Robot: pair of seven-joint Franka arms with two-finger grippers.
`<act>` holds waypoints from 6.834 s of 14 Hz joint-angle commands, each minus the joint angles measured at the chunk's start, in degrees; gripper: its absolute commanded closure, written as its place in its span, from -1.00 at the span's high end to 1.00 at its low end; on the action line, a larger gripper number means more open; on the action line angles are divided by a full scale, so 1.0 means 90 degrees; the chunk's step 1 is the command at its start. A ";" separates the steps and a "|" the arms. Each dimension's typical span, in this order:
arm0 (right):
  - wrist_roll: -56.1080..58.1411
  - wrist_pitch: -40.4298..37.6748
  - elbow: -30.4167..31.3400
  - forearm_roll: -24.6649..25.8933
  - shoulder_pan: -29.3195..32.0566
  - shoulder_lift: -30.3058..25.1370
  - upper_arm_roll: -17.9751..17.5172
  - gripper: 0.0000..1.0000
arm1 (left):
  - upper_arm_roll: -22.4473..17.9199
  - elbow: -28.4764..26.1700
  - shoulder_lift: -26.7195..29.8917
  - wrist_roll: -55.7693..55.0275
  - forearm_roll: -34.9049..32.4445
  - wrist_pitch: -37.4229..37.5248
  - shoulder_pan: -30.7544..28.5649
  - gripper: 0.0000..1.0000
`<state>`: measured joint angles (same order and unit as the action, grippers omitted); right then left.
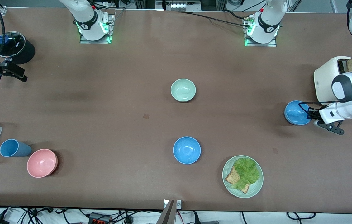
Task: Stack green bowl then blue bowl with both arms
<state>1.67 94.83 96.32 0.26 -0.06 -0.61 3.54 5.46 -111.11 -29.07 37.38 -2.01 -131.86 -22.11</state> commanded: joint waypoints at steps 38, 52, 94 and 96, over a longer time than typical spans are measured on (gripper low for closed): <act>0.0234 0.0079 0.0226 0.0078 0.0104 -0.0293 -0.0052 1.00 | 0.5858 -0.2146 0.1639 -1.1008 0.0867 -0.2019 0.0347 -1.00; 0.0244 0.0118 0.0236 0.0078 0.0114 -0.0245 -0.0052 1.00 | 0.5575 -0.2215 0.0859 -1.1135 -0.0615 -0.2234 0.0660 -0.99; 0.0312 0.0147 0.0236 0.0059 0.0114 -0.0323 -0.0052 1.00 | 0.5311 0.2521 0.0340 -0.7330 -0.1154 0.3469 -0.0336 -0.10; 0.0293 0.0167 0.0236 0.0059 0.0104 -0.0323 -0.0061 1.00 | 0.5301 0.2706 0.0340 -0.6705 -0.1144 0.3644 -0.0638 -0.05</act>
<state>4.75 95.68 97.06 0.32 0.63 -1.92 3.38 52.77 -89.52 -25.39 -28.76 -13.19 -101.65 -25.92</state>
